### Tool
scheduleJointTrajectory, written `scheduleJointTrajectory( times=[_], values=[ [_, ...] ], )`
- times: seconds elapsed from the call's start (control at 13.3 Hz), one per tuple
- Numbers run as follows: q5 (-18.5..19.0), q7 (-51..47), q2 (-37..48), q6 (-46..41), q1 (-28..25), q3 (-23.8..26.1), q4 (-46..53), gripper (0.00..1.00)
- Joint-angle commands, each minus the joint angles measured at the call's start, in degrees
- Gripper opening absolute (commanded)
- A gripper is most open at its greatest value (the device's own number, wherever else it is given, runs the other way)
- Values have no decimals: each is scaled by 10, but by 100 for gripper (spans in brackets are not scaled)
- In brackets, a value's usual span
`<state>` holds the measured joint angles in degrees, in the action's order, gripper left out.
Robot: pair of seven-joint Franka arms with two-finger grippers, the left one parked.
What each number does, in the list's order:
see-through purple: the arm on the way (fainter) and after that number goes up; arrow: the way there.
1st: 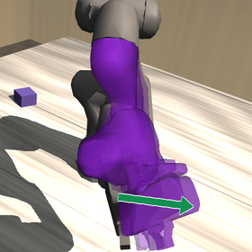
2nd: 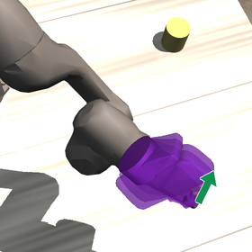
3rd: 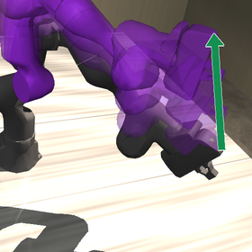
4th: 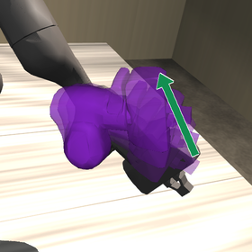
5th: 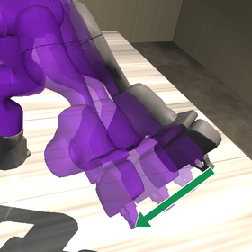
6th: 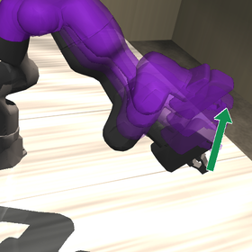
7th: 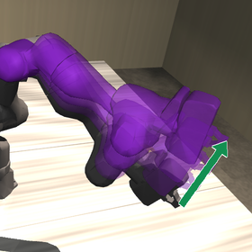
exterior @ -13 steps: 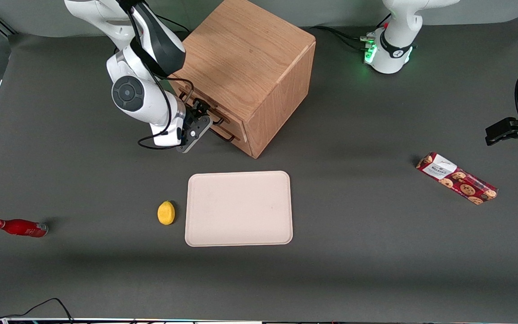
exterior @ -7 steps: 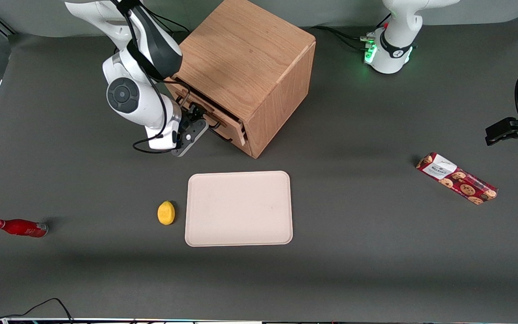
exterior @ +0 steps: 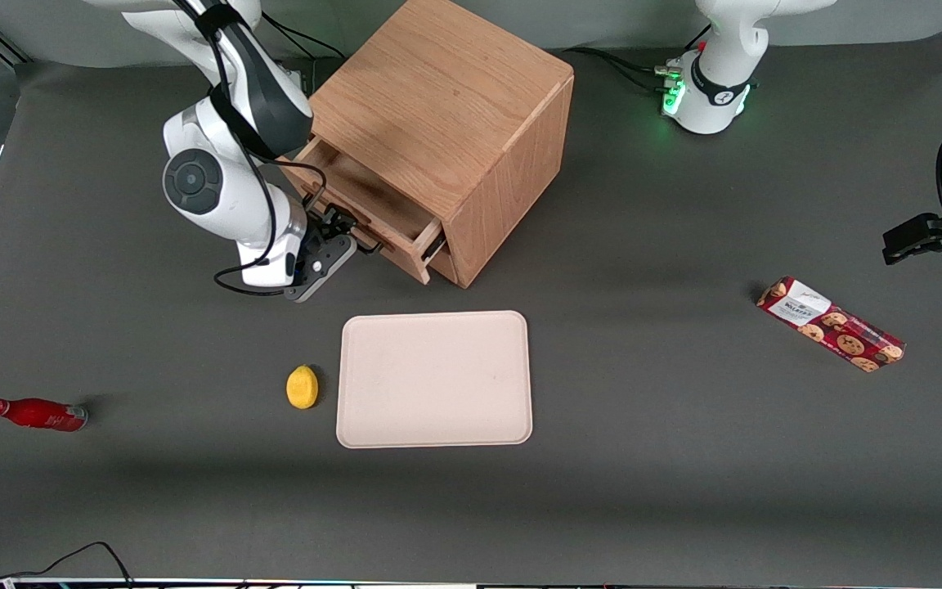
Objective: Open upper drawer
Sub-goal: 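Pull the handle with the right gripper, sliding the drawer outward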
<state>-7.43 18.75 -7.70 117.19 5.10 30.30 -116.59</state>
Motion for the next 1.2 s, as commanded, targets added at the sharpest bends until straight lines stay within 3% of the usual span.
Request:
scheduleJointTrajectory(
  times=[0.0,1.12],
  values=[
    [33,12,-25,9,-1,-17,17,100],
    [45,30,-68,9,-1,-80,90,100]
  ],
)
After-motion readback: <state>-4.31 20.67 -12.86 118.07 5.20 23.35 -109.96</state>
